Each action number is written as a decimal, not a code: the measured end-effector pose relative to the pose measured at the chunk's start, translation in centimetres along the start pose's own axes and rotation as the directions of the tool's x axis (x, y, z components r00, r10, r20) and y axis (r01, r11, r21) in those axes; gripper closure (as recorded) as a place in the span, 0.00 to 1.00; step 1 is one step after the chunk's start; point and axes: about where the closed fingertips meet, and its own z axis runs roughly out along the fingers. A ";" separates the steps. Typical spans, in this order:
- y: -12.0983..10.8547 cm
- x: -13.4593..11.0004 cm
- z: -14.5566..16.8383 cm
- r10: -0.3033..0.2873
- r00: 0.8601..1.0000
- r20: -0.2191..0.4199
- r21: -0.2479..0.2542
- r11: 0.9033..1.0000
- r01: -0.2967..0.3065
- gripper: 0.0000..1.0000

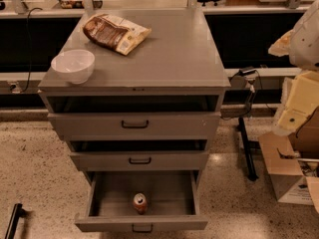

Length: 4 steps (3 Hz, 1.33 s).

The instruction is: Pick coke can from bottom drawer and place on counter

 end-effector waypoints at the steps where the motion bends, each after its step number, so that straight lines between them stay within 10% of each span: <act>1: 0.0 0.0 0.0 0.000 1.000 0.000 0.000 1.000 0.000 0.00; 3: 1.0 0.3 5.6 0.007 0.993 0.121 -0.060 0.998 0.000 0.00; 4: 4.9 0.3 11.3 0.000 0.952 0.307 -0.095 0.995 0.030 0.00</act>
Offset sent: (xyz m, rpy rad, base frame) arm 0.0114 -0.0015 -0.0153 0.0586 0.0026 -0.0271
